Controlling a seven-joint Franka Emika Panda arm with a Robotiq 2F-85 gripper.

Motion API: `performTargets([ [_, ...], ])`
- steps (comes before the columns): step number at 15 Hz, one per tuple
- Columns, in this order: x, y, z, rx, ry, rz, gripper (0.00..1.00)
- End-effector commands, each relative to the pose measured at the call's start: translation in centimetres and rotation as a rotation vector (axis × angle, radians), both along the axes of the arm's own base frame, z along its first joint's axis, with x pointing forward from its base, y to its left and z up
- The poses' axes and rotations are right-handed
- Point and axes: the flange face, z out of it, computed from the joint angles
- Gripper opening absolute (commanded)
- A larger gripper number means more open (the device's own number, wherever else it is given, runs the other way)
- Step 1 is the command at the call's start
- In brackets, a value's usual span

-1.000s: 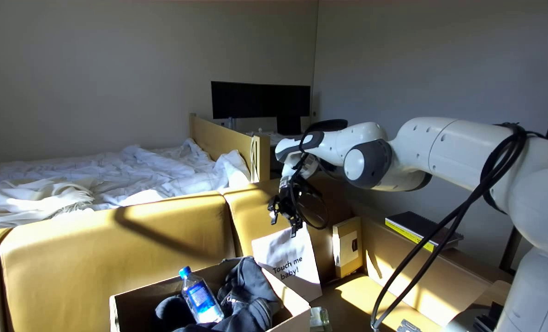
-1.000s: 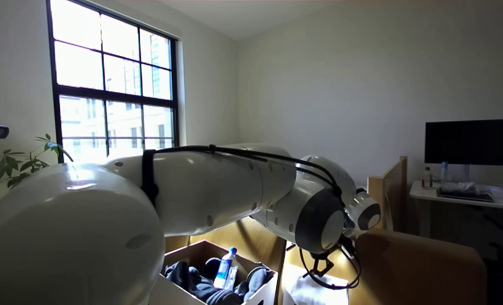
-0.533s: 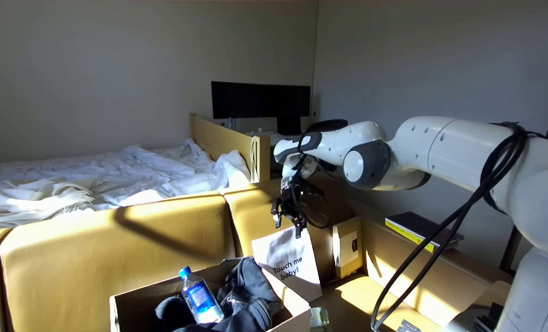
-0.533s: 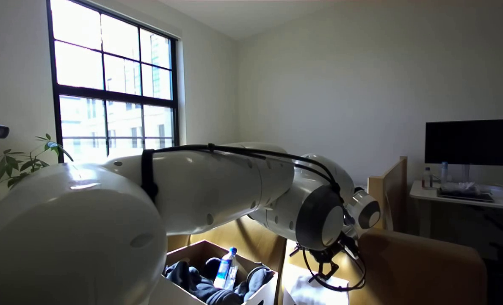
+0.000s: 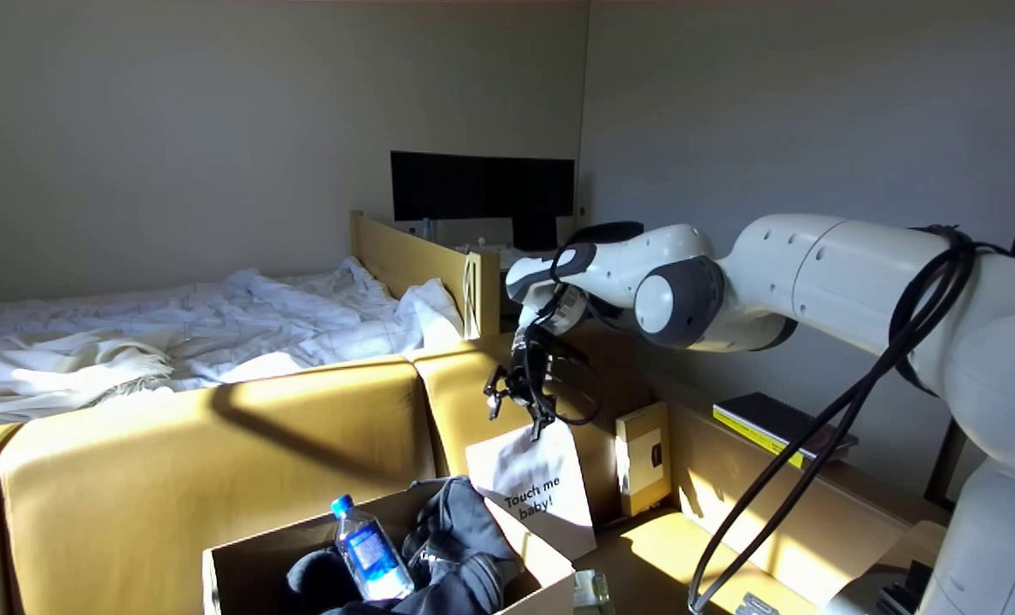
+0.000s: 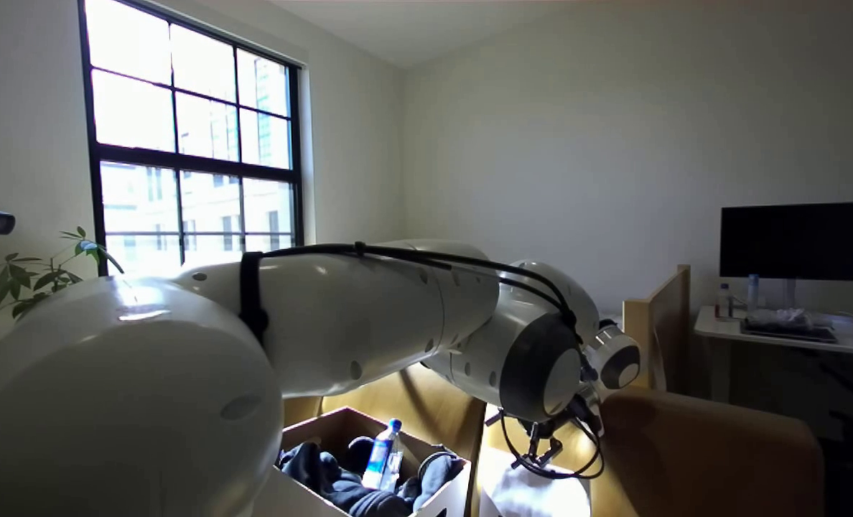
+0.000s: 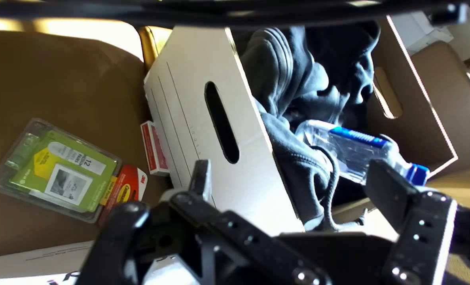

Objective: Put the bottle and the white paper bag in the box, respectively

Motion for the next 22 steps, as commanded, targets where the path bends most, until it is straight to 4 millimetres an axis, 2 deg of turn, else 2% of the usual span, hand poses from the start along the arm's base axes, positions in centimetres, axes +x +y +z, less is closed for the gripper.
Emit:
performTargets([
  [1, 1.4, 0.9, -2.9, -0.017, -0.052, -0.173, 1.00],
  [2, 1.6, 0.2, -3.5, -0.022, -0.046, -0.205, 1.00],
  [5, 1.5, -1.9, -3.2, -0.029, -0.021, -0.262, 1.00],
  [7, 1.3, -3.5, -3.6, -0.097, -0.032, -0.257, 1.00],
  [8, 0.9, 0.0, -0.4, -0.048, 0.061, -0.158, 1.00],
  [13, 0.9, -0.6, -0.6, -0.062, 0.062, -0.166, 1.00],
  [15, 1.7, -1.4, -1.4, -0.151, 0.100, -0.296, 1.00],
  [19, 1.5, -3.1, -4.1, -0.284, 0.129, -0.404, 1.00],
  [22, 1.6, -4.1, -5.2, -0.373, 0.139, -0.466, 1.00],
])
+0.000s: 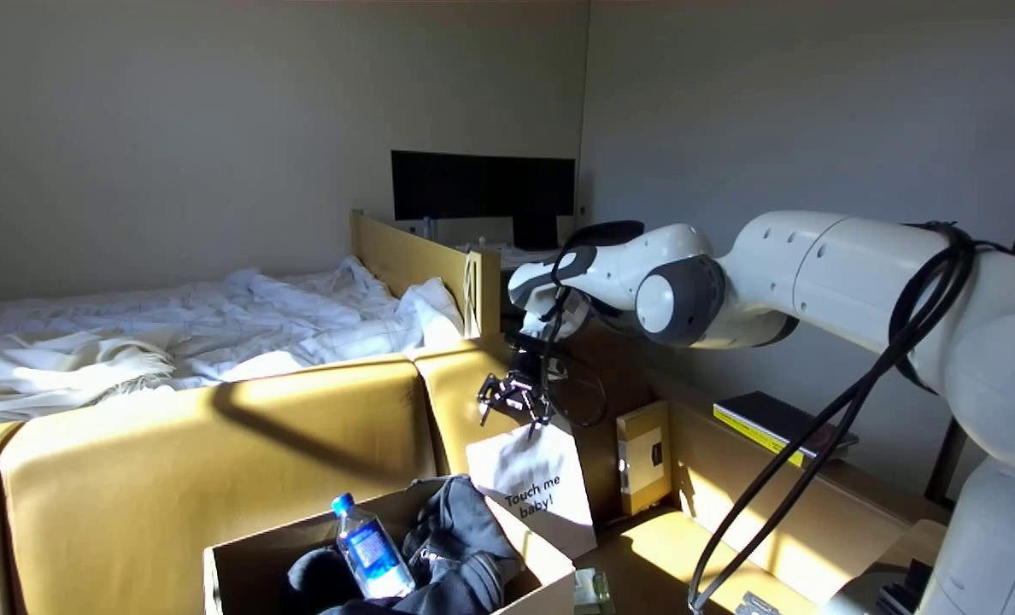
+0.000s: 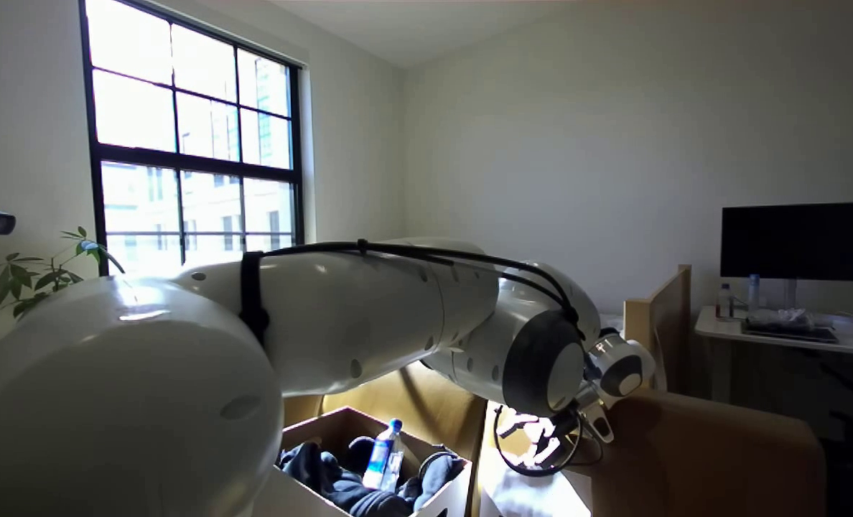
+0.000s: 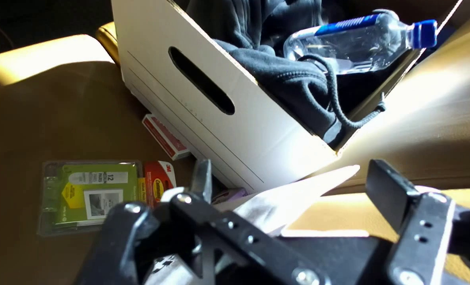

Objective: Put the bottle and the white paper bag in the box, respectively

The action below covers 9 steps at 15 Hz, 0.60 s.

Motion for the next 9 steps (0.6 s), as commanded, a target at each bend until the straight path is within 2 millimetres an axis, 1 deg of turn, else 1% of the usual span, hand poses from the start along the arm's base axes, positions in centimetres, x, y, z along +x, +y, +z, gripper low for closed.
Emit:
performTargets([
  [1, 0.1, -3.4, -3.6, -0.135, -0.040, -0.102, 1.00],
  [6, 0.1, -3.5, -4.2, -0.229, 0.009, -0.126, 1.00],
  [9, -0.1, -3.4, -4.9, -0.286, 0.004, -0.095, 1.00],
])
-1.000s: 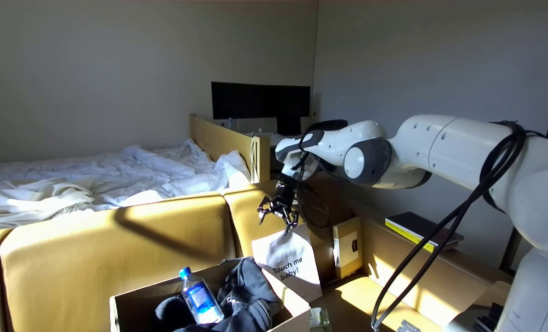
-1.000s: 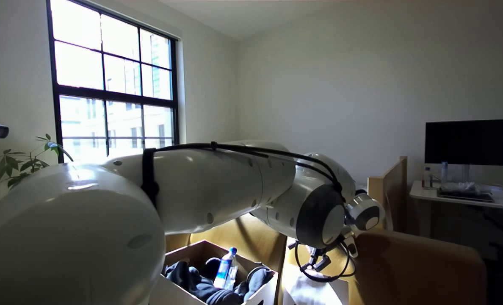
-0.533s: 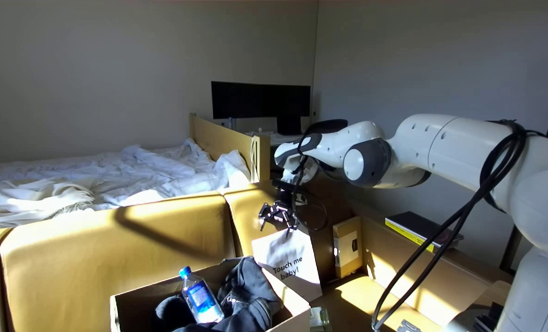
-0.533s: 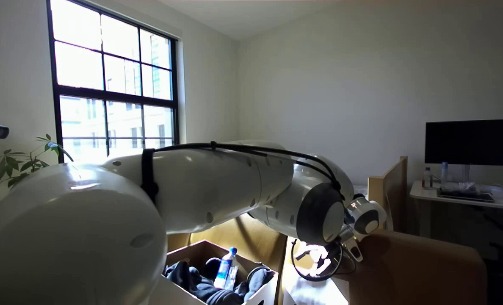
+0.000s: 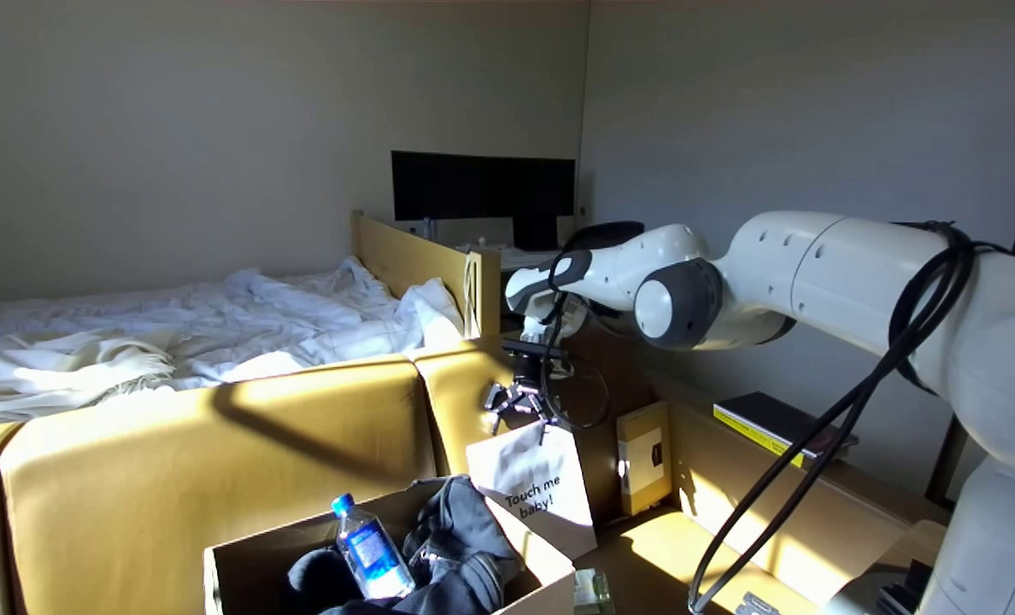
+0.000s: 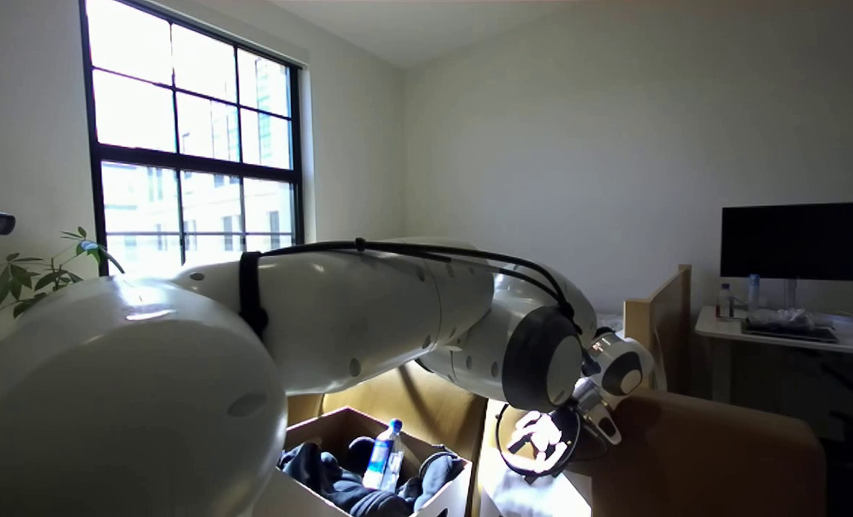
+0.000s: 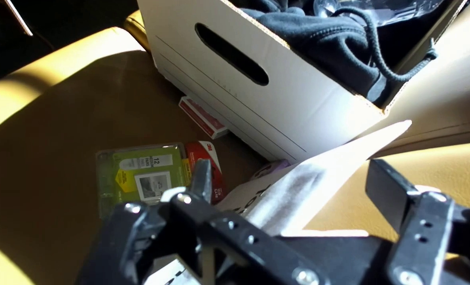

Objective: Put the bottle and the white paper bag in the box, respectively

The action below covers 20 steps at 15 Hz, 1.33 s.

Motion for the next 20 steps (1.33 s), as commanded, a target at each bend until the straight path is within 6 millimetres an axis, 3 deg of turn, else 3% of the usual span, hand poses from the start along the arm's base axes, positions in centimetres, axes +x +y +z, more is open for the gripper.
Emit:
performTargets([
  [1, -0.2, -2.8, -4.7, -0.140, -0.066, -0.035, 1.00],
  [8, -1.3, -5.4, -6.4, -0.280, -0.049, 0.020, 1.00],
  [9, -1.3, -5.5, -6.5, -0.295, -0.047, 0.024, 0.75],
  [12, -1.0, -5.3, -6.2, -0.327, -0.056, 0.036, 0.61],
  [20, -0.4, -3.9, -4.6, -0.398, -0.029, 0.033, 0.08],
])
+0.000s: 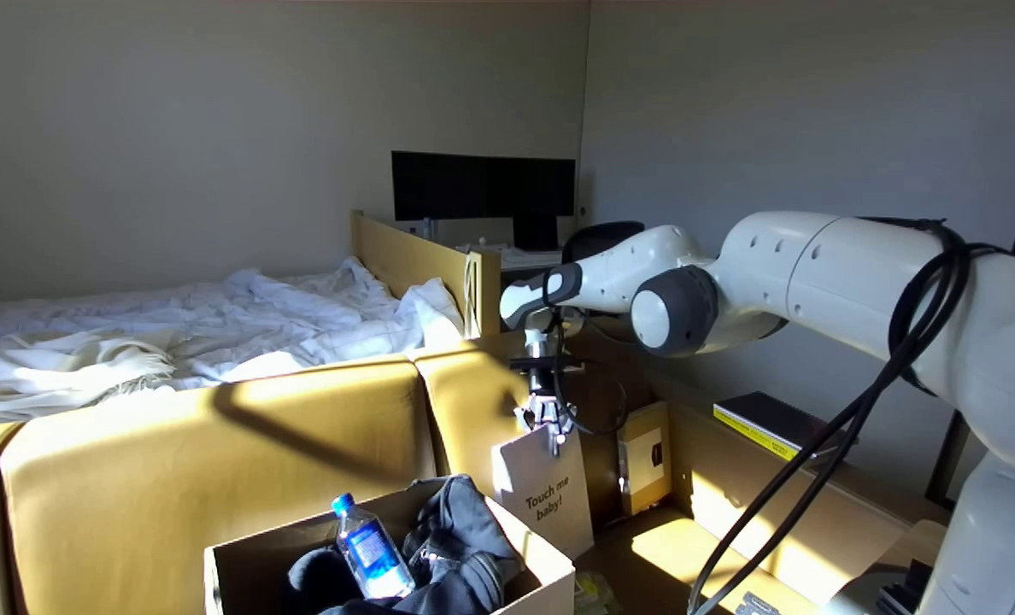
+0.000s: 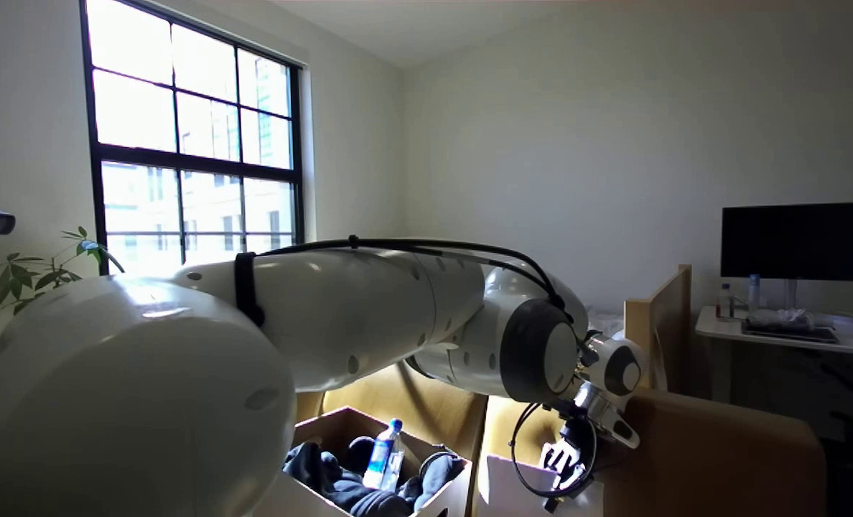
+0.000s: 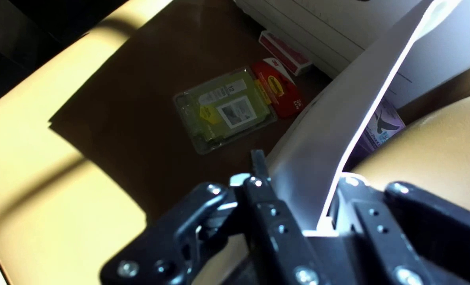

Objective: Put the bottle and the white paper bag in the box, respectively

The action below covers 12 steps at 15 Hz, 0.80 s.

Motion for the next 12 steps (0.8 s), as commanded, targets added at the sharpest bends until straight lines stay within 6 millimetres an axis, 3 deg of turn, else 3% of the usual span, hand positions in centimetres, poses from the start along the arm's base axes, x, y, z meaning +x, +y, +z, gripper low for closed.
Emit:
performTargets([
  [1, 0.5, -1.0, -2.3, -0.133, -0.059, -0.053, 0.03],
  [7, 0.0, 0.0, 0.8, -0.291, 0.041, -0.113, 0.00],
  [12, -0.8, -0.4, 5.5, -0.453, 0.059, -0.204, 0.00],
])
